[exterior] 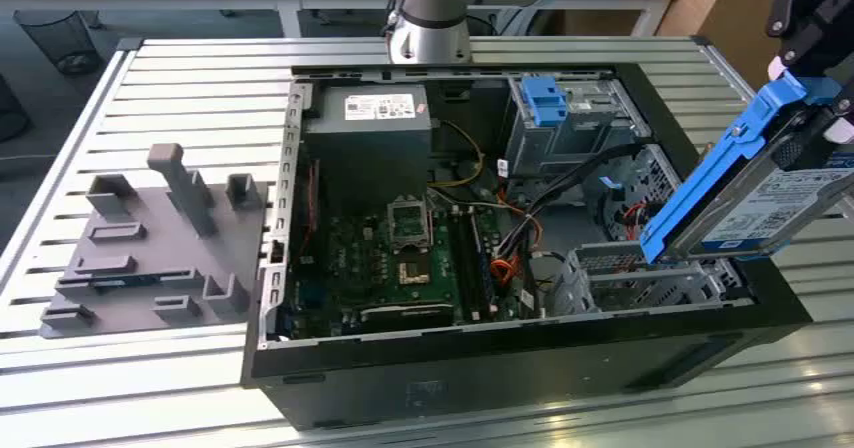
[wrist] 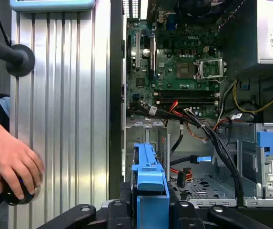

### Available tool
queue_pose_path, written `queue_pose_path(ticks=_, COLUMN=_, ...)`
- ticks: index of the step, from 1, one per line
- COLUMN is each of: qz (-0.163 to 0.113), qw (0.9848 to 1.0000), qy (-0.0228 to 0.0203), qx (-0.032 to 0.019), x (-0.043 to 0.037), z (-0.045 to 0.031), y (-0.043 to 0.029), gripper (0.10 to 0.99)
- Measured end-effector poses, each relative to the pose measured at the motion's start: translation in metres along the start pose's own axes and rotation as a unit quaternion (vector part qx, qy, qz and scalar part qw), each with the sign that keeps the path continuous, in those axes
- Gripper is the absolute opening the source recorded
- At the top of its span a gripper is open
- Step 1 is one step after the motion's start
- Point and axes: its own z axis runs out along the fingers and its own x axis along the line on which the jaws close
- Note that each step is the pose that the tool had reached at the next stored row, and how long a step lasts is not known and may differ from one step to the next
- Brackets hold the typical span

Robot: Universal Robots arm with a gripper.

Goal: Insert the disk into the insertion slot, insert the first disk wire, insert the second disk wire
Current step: 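Insert the disk into the insertion slot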

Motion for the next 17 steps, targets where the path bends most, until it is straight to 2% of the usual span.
queue_pose_path(ticks=12, qz=0.000, qw=1.0000, qy=0.0002, qx=0.0006, x=0.0000, z=0.0002, y=-0.0001, gripper=0.365)
queue_pose_path(ticks=17, qz=0.000, qw=1.0000, qy=0.0002, qx=0.0063, x=0.0000, z=0.0020, y=0.0015, gripper=0.365)
